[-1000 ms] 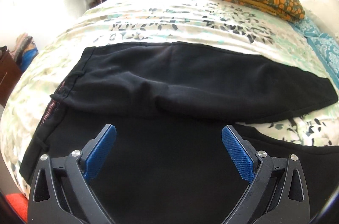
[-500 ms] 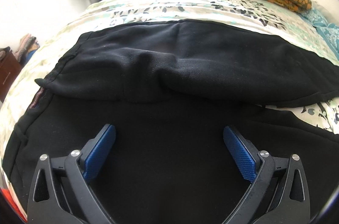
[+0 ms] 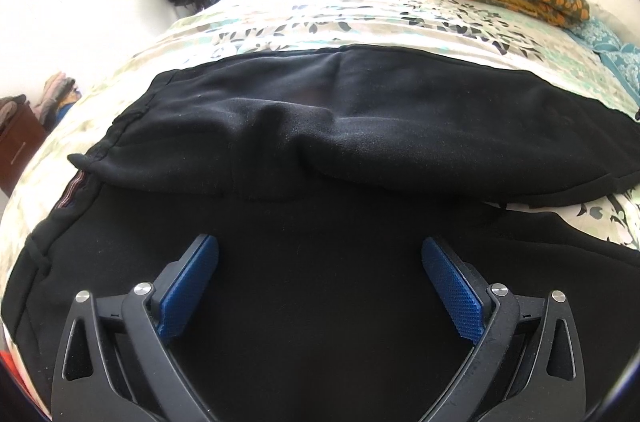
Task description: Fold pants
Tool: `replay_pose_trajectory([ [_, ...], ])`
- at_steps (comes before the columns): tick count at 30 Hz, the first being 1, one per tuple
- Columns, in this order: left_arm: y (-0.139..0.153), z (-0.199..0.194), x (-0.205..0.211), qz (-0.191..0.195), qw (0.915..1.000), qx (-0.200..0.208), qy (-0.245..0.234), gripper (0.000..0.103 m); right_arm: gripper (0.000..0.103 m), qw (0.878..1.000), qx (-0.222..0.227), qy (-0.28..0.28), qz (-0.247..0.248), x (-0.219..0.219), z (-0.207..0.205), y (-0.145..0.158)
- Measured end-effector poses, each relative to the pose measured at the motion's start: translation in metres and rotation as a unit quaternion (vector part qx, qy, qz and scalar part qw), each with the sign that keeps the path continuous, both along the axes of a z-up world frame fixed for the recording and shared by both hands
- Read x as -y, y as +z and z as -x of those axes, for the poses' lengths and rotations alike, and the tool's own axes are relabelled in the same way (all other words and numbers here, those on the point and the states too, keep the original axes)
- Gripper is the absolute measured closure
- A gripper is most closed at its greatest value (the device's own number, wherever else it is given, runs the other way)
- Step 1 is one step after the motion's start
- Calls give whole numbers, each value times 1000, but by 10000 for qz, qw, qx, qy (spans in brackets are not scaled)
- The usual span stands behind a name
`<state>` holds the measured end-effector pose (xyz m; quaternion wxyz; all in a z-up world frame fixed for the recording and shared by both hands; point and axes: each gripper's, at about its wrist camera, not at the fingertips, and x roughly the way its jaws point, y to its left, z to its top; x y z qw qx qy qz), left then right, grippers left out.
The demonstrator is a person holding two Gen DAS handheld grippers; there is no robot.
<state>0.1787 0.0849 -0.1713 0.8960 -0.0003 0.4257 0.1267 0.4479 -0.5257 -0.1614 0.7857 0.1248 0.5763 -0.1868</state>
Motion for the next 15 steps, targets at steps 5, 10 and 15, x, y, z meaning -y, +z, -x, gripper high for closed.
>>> replay_pose_trajectory([
  [5,0,0,0,11,10000,7,3,1,92,9941,422,974,202,-29,12,19],
  [10,0,0,0,-8,10000,-9,9,1,94,9786,1479,1410,-259,-48,89,86],
  [15,0,-1,0,-35,10000,-24,10,1,94,9610,2236,1337,-932,-66,248,121],
])
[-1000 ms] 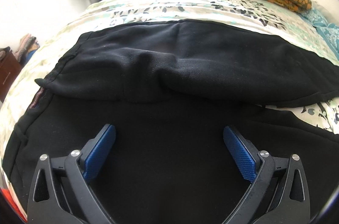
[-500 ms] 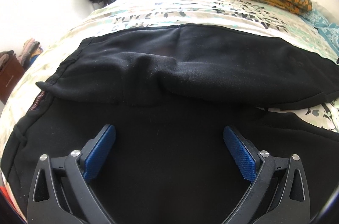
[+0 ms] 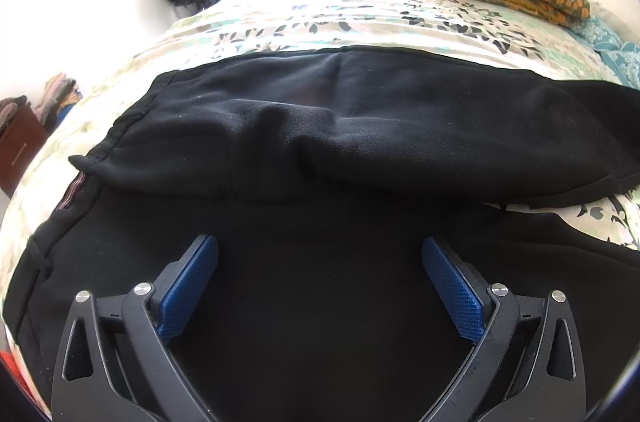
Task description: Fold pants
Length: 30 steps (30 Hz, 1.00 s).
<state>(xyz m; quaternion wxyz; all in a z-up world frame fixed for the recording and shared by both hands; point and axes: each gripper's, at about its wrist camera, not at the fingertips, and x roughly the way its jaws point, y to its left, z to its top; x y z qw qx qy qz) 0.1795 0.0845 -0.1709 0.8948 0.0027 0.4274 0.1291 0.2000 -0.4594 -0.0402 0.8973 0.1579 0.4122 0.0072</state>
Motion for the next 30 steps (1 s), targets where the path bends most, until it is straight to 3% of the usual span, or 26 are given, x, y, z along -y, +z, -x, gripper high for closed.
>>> replay_pose_trajectory([
  [2,0,0,0,-8,10000,-11,1,1,94,9982,-53,-343,-496,-5,73,-14],
  [5,1,-1,1,-33,10000,-58,6,1,93,9907,-423,-1060,-744,-18,150,-54],
  [7,2,-2,1,-26,9999,-102,12,1,76,9765,-775,-1616,-1196,-6,177,-77],
  [8,3,-2,0,-6,9999,-116,12,1,51,9697,-813,-1761,-1482,1,185,-80],
  [9,3,-2,-1,24,9999,-125,12,1,36,9686,-659,-1771,-1612,9,189,-77],
  [10,4,-2,-1,59,9999,-136,13,1,33,9711,-455,-1765,-1543,15,193,-71],
  [12,5,-3,-3,120,9997,-207,16,1,33,9743,-92,-1660,-1523,23,197,-58],
  [13,6,-4,-3,154,9995,-274,17,1,33,9712,98,-1544,-1812,27,199,-57],
  [14,7,-6,-4,190,9992,-356,19,1,33,9631,280,-1413,-2273,31,199,-59],
  [16,10,-9,-6,264,9981,-562,34,1,33,9318,446,-1213,-3391,38,197,-75],
  [18,13,-8,-7,329,9965,-769,80,1,33,9134,373,-1307,-3837,41,194,-89],
  [24,18,5,-9,503,9939,-935,283,2,33,9195,-167,-1740,-3520,46,174,-108],
  [28,21,7,-2,313,9940,-1034,147,2,33,9262,-176,-1826,-3295,50,175,-100],
  [30,24,4,1,342,9931,-1122,42,2,30,9224,-51,-1962,-3325,50,191,-92],
])
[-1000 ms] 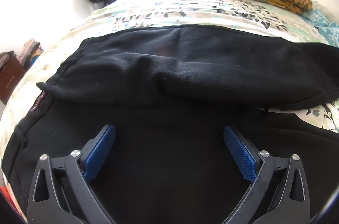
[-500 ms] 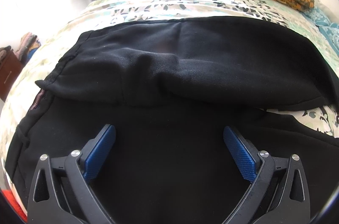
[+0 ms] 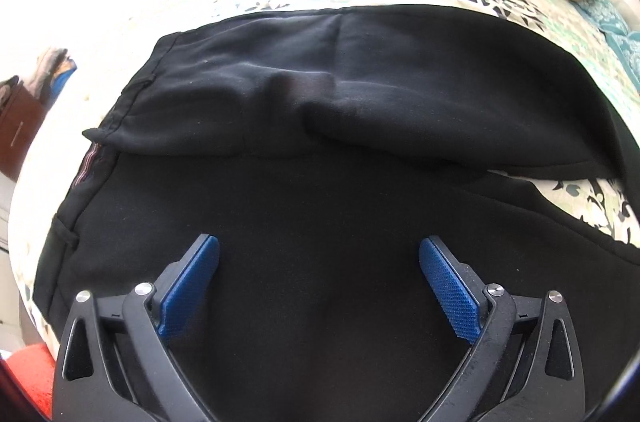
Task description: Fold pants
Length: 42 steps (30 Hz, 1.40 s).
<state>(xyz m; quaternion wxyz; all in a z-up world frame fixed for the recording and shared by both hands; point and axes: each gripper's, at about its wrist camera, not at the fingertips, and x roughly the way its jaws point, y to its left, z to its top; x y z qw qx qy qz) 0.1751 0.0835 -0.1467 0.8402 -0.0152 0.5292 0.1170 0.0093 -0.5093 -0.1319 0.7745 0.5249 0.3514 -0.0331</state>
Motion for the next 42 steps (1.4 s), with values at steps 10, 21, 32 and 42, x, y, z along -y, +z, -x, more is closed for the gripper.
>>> replay_pose_trajectory([
  [10,18,-27,24,291,9989,200,-319,2,22,9988,-67,72,-490,10,-21,-26],
  [21,37,-119,36,1310,9912,84,-182,2,86,9967,203,124,775,15,-15,13],
  [32,5,-199,42,2204,9701,-334,958,5,86,9963,658,-37,548,25,-1,23],
  [42,35,-193,25,2778,9539,-42,1133,100,87,9929,961,100,692,24,-10,45],
])
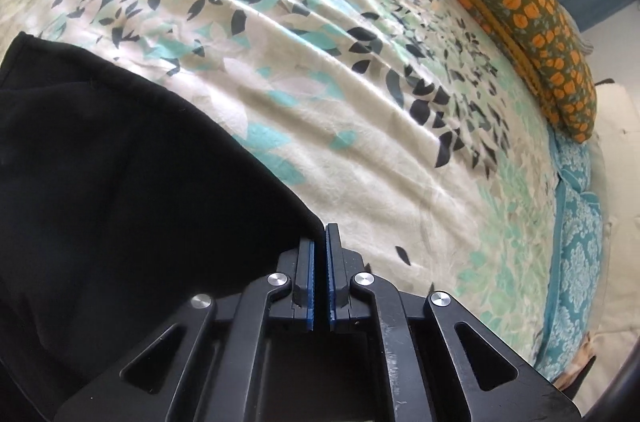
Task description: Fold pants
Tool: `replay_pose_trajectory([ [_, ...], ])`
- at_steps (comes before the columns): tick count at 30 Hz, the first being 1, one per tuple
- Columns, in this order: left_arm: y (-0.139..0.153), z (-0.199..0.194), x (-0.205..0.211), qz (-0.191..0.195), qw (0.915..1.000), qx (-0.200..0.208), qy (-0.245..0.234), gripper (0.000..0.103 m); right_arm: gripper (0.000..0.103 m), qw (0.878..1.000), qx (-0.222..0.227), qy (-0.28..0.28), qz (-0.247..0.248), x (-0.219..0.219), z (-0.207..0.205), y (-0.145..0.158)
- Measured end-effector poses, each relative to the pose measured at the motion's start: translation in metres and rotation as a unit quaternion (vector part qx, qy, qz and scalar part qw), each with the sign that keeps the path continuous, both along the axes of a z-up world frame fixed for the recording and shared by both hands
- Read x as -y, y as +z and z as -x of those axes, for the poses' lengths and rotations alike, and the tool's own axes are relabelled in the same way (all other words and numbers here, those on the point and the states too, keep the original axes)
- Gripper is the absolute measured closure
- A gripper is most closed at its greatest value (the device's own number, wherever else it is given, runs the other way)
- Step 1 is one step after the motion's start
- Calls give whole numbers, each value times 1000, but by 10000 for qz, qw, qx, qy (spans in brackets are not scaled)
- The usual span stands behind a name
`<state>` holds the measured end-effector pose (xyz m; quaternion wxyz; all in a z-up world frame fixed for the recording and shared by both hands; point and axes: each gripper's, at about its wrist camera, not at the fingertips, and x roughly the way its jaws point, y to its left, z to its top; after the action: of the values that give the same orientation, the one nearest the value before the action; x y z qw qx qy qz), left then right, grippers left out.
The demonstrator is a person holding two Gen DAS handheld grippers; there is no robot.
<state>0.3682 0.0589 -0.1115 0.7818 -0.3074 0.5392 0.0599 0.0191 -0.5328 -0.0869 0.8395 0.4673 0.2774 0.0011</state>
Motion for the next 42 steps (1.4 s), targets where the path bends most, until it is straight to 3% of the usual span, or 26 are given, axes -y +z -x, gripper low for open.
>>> replay_pose_trajectory([
  [4,74,58,-22,198,9952,940,-168,100,87,9979,522,308,219,-1,-12,45],
  [7,100,135,-40,60,9896,1392,-351,100,87,9947,585,725,432,-3,-10,75],
  [10,74,215,-47,-186,9916,1147,-566,100,87,9945,-118,758,707,4,4,66],
  [12,40,257,-49,-302,9950,778,-544,100,87,9911,-930,677,666,13,13,37],
  [14,10,281,-52,-163,9978,481,-433,100,88,9826,-1591,697,653,18,20,6],
  [17,0,294,-47,-164,9975,472,-492,100,88,9652,-2146,854,1225,16,23,-20],
  [21,13,297,-24,-330,9938,659,-831,100,88,9437,-2404,800,2125,14,20,-15],
  [29,10,306,0,-82,9917,538,-1161,99,88,9208,-2677,240,2825,30,19,-5],
  [34,3,314,22,-112,9880,287,-1512,99,88,9193,-2736,-95,2829,48,17,-7],
  [42,8,315,15,16,9878,251,-1539,99,89,9335,-2649,-284,2401,60,24,-9],
])
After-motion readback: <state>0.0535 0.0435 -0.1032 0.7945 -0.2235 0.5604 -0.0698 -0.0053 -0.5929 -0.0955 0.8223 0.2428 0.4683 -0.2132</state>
